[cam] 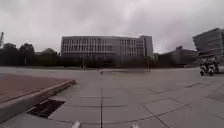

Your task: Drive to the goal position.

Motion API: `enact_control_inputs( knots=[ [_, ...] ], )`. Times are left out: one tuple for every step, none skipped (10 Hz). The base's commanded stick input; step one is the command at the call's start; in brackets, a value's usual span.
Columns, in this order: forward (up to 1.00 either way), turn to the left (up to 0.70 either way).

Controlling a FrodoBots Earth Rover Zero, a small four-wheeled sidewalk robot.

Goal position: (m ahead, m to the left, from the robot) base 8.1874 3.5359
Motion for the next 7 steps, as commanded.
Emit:
enact_control_inputs(
  knots=[
    [0.7,0.0],
    [0.7,0.0],
    [0.7,0.0],
    [0.7,0.0],
    [0.7,0.0],
    [0.7,0.0],
    [0.7,0.0]
  ],
)
